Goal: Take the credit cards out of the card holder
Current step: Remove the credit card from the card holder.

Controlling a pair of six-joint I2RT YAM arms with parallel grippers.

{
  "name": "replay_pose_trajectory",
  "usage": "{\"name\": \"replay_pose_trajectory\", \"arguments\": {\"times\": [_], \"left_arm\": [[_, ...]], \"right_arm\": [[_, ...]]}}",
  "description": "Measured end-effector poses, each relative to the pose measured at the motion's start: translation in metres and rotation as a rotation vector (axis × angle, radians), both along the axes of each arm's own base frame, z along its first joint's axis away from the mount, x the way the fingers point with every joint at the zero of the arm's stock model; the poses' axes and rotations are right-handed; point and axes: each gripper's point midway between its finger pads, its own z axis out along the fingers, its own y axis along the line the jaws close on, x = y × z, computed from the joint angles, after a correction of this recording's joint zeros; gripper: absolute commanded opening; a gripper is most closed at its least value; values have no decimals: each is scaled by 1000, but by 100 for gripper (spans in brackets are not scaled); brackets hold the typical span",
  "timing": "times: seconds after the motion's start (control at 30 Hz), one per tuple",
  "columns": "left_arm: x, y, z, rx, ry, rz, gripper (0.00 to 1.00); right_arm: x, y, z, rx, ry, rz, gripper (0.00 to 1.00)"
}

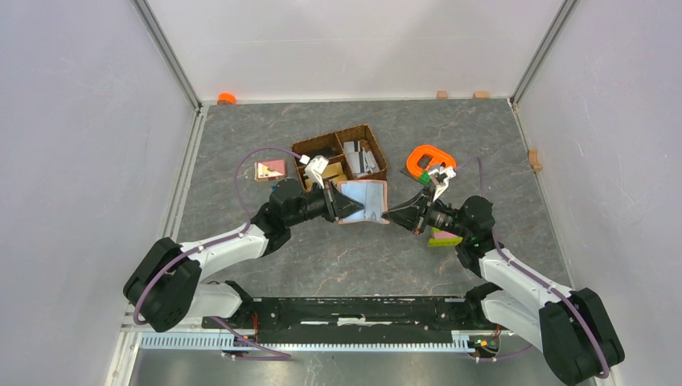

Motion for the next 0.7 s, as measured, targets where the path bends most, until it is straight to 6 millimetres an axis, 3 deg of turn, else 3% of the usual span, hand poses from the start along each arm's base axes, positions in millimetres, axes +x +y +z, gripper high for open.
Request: {"name": "replay_pose_trajectory", "arguments": {"times": [0.7], "left_arm": [[0,-5,-7,5,15,-26,2]], "right_arm": [[-5,7,-1,-9,-14,28,0]]}}
